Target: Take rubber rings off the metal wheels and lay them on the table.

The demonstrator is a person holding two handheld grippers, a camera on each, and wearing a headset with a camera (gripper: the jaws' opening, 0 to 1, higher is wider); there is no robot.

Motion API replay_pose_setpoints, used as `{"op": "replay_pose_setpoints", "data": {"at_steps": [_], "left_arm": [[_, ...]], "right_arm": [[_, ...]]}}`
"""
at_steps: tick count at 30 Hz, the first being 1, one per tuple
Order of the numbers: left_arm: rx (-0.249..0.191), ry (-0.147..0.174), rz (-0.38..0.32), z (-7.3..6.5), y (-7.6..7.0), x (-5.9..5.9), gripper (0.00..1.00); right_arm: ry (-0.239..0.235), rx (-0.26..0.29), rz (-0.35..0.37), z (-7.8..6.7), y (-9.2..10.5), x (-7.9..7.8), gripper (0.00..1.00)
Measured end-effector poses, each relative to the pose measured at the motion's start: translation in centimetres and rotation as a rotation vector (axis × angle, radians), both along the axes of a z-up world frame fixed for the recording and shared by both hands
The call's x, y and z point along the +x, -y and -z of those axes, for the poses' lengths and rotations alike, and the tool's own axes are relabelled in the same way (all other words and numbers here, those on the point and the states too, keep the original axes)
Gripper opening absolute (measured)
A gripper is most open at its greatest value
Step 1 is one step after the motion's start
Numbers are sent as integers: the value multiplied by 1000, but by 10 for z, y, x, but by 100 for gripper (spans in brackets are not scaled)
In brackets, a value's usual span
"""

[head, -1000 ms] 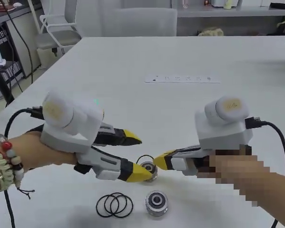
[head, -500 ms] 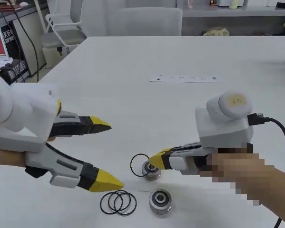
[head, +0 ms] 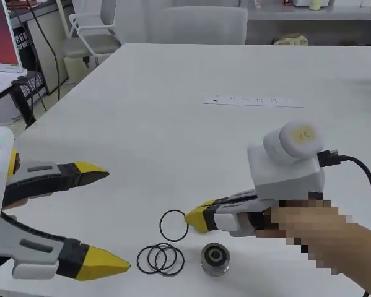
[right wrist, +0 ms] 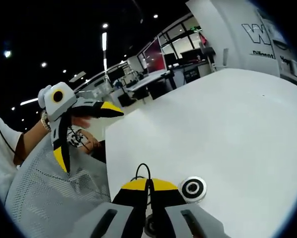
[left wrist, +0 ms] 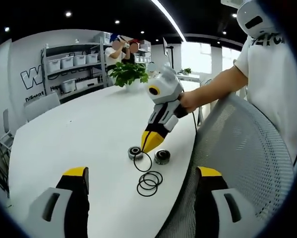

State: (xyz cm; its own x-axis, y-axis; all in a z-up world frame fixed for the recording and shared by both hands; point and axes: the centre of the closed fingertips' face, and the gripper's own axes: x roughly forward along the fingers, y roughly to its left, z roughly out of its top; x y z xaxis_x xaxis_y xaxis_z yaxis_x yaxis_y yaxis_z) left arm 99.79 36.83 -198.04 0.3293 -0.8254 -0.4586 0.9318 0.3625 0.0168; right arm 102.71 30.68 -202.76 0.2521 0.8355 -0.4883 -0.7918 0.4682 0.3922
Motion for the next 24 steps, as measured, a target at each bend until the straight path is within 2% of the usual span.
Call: {"op": "replay_pose_setpoints", "data": {"at_steps": [5, 9, 13, 17, 20, 24], "left_arm": [[-12, -26, -21, 13, 2, -7, 89], [-18, -63, -17, 19, 5, -14, 88], [-22, -51, -36, 17, 3, -9, 88], [-37, -64, -52, 17, 1, -9, 88], [-35, -58, -56, 17, 1, -8, 87], [-39, -70, -61, 18, 1, -9, 87]], "right_arm": [[-4, 3, -27, 0, -8, -7, 0], [-11, -11, -62, 6, -16, -16, 0], [-12, -32, -98, 12, -23, -25, 0], [-4, -63, -130, 19, -27, -32, 0], [6, -86, -140, 24, -28, -33, 0], [30, -136, -144, 32, -25, -31, 0]]}}
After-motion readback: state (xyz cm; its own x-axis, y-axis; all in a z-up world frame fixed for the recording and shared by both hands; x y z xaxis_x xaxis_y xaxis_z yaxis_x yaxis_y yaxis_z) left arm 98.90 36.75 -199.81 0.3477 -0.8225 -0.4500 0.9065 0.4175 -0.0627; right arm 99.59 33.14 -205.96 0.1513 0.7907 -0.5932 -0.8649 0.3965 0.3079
